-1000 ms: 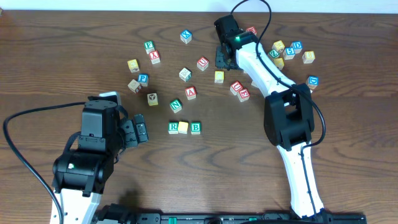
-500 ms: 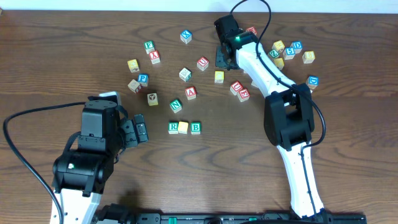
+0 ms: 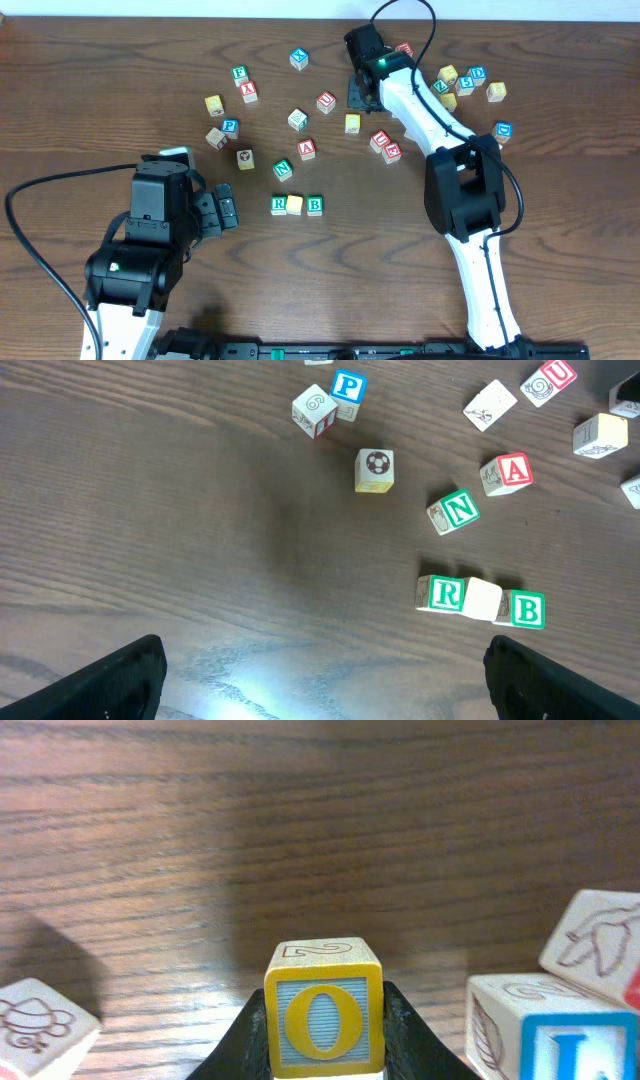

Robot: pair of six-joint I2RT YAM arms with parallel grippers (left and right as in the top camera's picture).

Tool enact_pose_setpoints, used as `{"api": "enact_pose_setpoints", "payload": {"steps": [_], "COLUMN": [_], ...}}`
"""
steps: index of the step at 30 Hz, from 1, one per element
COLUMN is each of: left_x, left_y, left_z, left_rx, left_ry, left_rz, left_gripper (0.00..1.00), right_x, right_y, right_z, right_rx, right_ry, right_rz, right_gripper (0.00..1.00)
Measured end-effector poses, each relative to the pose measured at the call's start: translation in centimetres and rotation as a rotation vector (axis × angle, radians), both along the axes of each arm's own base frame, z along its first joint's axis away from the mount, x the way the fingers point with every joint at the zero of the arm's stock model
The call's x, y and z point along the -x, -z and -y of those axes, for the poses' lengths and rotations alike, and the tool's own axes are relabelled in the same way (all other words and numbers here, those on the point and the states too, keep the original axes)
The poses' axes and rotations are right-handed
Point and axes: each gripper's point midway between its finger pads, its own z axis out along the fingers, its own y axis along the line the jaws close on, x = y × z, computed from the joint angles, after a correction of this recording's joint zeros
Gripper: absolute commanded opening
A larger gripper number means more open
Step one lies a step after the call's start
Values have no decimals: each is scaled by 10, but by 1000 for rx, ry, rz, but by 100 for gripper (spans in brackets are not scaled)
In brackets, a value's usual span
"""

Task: Spell out ROBOT
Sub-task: 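Lift the O block and carry it toward the right of the B block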

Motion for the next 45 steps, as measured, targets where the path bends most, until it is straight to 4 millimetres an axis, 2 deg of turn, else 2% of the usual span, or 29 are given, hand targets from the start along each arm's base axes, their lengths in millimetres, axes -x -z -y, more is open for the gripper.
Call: {"api": "enact_pose_setpoints", "payload": {"steps": [7,11,13,16,19,20,21,23,26,32,36,40,45], "left_x": [0,0,0,0,0,0,0,0,0,0,0,0,0], "left_y": [0,0,0,0,0,0,0,0,0,0,0,0,0], "left_z": [0,0,0,0,0,0,0,0,0,0,0,0,0], "left_rx": [0,0,0,0,0,0,0,0,0,0,0,0,0], "left_ry": [0,0,0,0,0,0,0,0,1,0,0,0,0], "left_rz": [0,0,0,0,0,0,0,0,0,0,0,0,0], "left_gripper": [100,100,100,100,100,100,100,100,100,100,100,100,100], "right_x": [6,7,5,5,12,16,19,38,64,128,157,178,204], "right_y": [-1,-12,-29,-66,-122,-138,-145,-176,-196,-205,-212,-223,-236], "right_z": [7,8,8,7,7,7,7,8,9,12,7,-11,-43], "right_rx": [38,40,33,12,-17,-23,-25,-31,-21,34,72,117,153], "right_ry": [-2,-9,-12,-13,-17,-19,-21,-32,-50,-75,-94,-129,-185], "right_rz": [-21,-9,16,71,148,164,168,181,153,5,-37,-4,64], "right_gripper": [13,13,12,10,8,6,3,1,1,1,1,1,1]}}
